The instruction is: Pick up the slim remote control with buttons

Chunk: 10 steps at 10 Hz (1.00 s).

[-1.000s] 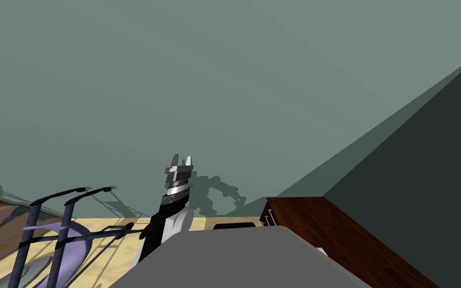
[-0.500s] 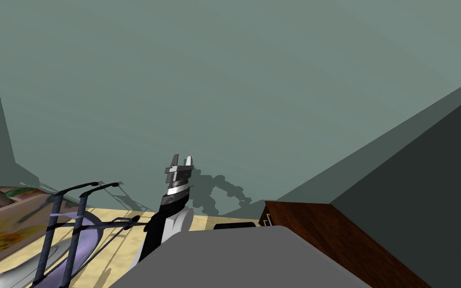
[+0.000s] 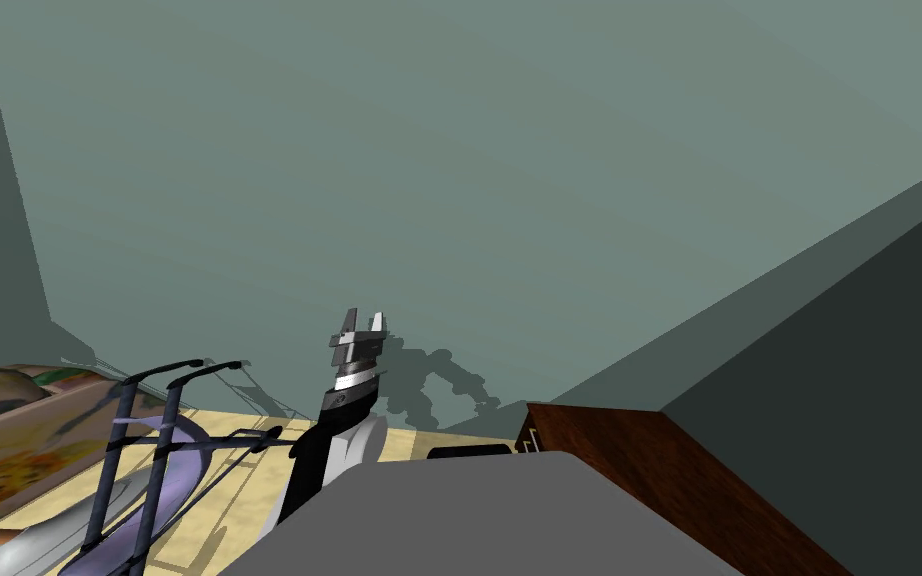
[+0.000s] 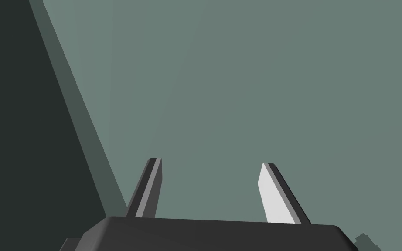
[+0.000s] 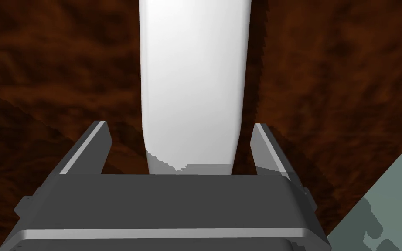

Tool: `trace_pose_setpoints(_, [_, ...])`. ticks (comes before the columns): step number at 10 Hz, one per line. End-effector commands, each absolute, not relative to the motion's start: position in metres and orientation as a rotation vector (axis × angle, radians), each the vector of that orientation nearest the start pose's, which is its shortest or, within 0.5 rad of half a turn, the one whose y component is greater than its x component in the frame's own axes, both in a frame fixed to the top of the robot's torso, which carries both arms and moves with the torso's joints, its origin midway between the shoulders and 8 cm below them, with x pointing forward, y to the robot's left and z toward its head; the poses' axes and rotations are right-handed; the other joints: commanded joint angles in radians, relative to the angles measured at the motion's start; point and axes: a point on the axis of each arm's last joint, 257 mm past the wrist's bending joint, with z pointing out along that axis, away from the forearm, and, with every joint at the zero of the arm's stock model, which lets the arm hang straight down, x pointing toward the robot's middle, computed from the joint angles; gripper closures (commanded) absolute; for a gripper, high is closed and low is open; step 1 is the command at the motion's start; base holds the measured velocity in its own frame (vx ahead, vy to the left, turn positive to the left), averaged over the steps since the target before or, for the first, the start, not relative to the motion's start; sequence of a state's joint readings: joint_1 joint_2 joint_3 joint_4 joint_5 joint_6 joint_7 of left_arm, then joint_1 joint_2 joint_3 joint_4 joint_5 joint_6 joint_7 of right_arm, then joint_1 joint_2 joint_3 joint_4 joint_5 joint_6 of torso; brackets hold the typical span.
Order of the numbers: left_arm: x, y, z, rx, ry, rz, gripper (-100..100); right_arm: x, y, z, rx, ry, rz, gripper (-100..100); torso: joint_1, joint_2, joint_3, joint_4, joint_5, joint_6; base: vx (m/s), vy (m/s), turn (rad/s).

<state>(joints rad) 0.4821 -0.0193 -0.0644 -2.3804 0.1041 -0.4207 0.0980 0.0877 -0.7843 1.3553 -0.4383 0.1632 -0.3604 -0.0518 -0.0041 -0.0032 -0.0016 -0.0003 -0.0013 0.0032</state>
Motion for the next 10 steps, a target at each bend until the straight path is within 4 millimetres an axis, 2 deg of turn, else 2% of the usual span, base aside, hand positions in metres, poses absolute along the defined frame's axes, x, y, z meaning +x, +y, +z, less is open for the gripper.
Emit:
trace_pose_setpoints(1, [0.3381,0.2681,0.0591,-0.745,0.481,-1.544,0,-0.0180,-0.5095,-0.6229,0.126,3.125,0.009,-100,0.000,0.000,0.000,0.000,0.000,0.000,0.001,-0.013,0.001])
trace_pose_setpoints(2, [0.3381,0.2681,0.0591,-0.745,0.481,-1.544,0,-0.0179,-0.5096,-0.6231,0.127,3.125,0.006,100,0.001,0.000,0.000,0.000,0.000,0.000,0.000,0.000,0.000])
trace_pose_setpoints(6, [0.3381,0.2681,0.0591,-0.745,0.481,-1.544,0,-0.0176,-0.5059,-0.6241,0.127,3.124,0.019,100,-0.001,0.000,0.000,0.000,0.000,0.000,0.000,0.000,0.000])
trace_pose_setpoints(7, [0.3381,0.2681,0.0591,-0.745,0.481,-1.544,0,-0.0176,-0.5059,-0.6241,0.127,3.124,0.018,0,-0.001,0.000,0.000,0.000,0.000,0.000,0.000,0.000,0.000])
trace_pose_setpoints(8, [0.3381,0.2681,0.0591,-0.745,0.481,-1.544,0,-0.0172,-0.5146,-0.6189,0.124,3.125,0.006,100,-0.001,0.000,0.000,0.000,0.000,0.000,-0.001,0.024,-0.024])
trace_pose_setpoints(10, [0.3381,0.2681,0.0591,-0.745,0.481,-1.544,0,-0.0172,-0.5146,-0.6189,0.124,3.125,0.006,100,0.001,0.000,0.000,0.000,0.001,0.000,0.004,0.021,-0.011])
